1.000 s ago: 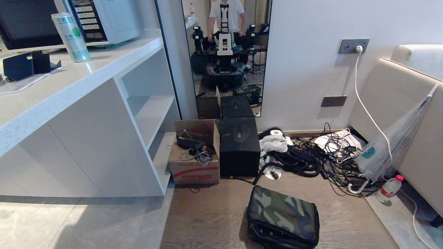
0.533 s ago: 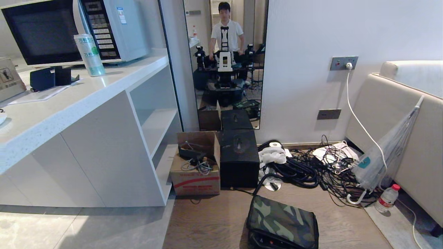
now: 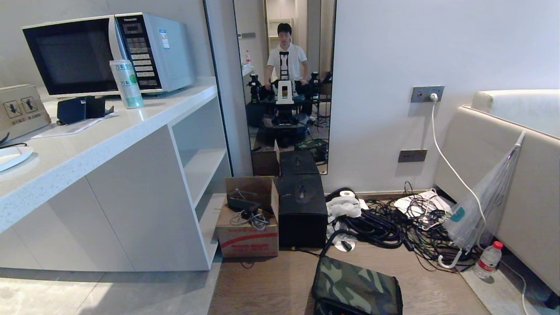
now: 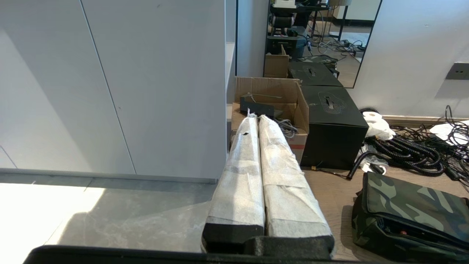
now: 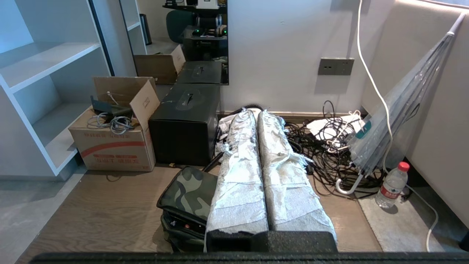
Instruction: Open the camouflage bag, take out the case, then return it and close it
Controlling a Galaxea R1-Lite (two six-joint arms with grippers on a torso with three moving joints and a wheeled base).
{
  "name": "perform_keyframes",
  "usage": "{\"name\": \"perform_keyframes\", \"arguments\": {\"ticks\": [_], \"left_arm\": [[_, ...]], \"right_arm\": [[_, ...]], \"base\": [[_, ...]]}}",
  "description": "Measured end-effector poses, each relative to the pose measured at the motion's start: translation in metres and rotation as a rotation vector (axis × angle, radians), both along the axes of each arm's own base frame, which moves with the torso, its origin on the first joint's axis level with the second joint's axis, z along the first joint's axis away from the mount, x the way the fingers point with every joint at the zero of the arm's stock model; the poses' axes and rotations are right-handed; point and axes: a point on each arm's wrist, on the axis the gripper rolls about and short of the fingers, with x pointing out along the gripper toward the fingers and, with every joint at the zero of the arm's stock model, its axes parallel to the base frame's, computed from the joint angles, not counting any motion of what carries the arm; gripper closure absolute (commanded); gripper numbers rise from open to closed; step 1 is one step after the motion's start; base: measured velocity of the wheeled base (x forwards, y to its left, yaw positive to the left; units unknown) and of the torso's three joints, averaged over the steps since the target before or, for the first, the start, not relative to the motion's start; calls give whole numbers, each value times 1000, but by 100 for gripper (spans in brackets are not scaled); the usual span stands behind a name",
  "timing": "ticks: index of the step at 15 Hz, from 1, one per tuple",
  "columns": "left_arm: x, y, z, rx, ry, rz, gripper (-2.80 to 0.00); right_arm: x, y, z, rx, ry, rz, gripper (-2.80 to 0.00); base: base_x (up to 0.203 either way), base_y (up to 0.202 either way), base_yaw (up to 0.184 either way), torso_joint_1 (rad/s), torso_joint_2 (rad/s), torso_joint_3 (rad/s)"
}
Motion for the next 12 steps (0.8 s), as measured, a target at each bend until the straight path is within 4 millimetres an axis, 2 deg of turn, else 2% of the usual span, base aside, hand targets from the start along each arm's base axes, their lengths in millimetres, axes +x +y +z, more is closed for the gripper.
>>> {"name": "perform_keyframes", "arguments": {"ticks": [6, 12], "left_arm": [[0, 0, 0, 1, 0, -1, 0], [0, 0, 0, -1, 0, -2, 0]], "right_arm": [[0, 0, 0, 0, 0, 0, 0], [0, 0, 0, 0, 1, 0, 0]], "base": [[14, 0, 1, 0, 1, 2], [191, 0, 2, 4, 2, 3]]}}
